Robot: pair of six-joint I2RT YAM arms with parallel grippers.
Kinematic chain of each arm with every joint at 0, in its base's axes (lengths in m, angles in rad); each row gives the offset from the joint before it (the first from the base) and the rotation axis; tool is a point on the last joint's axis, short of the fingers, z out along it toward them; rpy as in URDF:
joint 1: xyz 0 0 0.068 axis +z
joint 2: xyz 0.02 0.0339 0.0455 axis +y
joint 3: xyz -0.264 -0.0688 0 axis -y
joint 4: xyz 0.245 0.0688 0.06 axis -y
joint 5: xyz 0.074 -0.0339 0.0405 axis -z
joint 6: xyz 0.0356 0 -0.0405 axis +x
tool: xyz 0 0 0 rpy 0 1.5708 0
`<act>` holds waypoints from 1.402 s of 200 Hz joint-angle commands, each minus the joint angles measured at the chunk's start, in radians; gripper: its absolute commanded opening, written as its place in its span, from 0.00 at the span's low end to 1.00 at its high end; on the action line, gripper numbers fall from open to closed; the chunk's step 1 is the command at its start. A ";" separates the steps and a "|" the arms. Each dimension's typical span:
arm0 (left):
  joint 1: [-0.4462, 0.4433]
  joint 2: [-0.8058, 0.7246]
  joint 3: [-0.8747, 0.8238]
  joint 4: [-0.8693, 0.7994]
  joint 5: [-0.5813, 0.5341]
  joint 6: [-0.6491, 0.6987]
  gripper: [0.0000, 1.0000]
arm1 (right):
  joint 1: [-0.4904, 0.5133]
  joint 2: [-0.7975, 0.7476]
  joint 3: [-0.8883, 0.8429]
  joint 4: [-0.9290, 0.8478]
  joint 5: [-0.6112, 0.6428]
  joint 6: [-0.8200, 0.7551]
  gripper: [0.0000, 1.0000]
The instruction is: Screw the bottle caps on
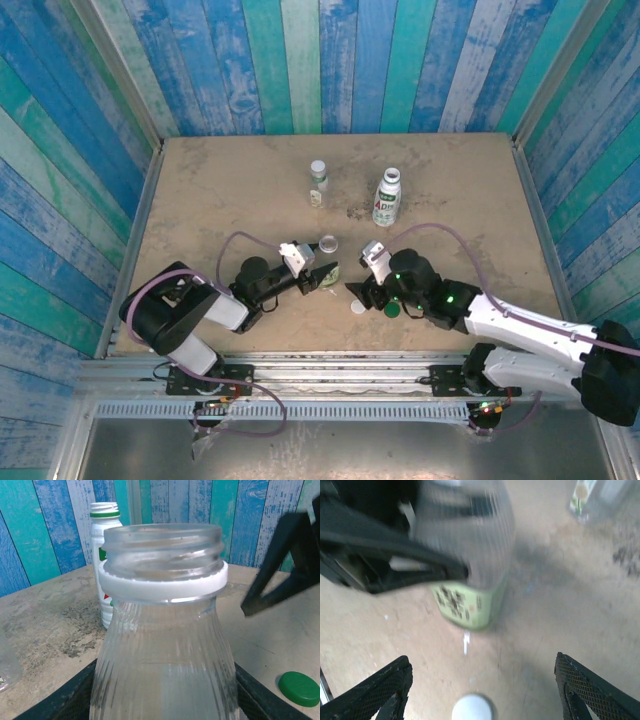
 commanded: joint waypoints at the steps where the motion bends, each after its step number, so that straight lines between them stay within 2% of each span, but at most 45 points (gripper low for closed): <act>1: -0.003 0.013 -0.012 0.007 -0.016 0.026 0.55 | 0.020 0.013 -0.024 -0.086 0.109 0.121 0.76; 25: -0.002 0.010 -0.011 -0.001 -0.020 0.028 0.55 | 0.017 0.017 -0.041 -0.186 0.219 0.287 0.76; 69: -0.002 0.007 -0.008 -0.015 -0.017 0.031 0.56 | -0.003 0.034 -0.080 -0.229 0.221 0.359 0.76; 87: -0.002 0.007 -0.007 -0.017 -0.014 0.030 0.56 | -0.004 0.057 -0.070 -0.207 0.197 0.329 0.76; 118: -0.002 0.001 -0.006 -0.028 -0.020 0.029 0.56 | 0.005 0.134 -0.042 -0.109 0.041 0.203 0.78; 142: -0.002 0.001 -0.005 -0.036 -0.023 0.030 0.56 | 0.027 0.198 -0.030 -0.047 -0.015 0.158 0.76; 212: -0.002 -0.004 -0.004 -0.053 -0.021 0.033 0.56 | 0.067 0.331 0.025 -0.041 0.028 0.161 0.57; 256: -0.002 -0.003 -0.002 -0.056 -0.019 0.034 0.56 | 0.073 0.359 0.042 -0.059 0.036 0.144 0.51; 280: -0.002 -0.001 -0.001 -0.059 -0.020 0.036 0.56 | 0.081 0.364 0.044 -0.064 0.030 0.134 0.52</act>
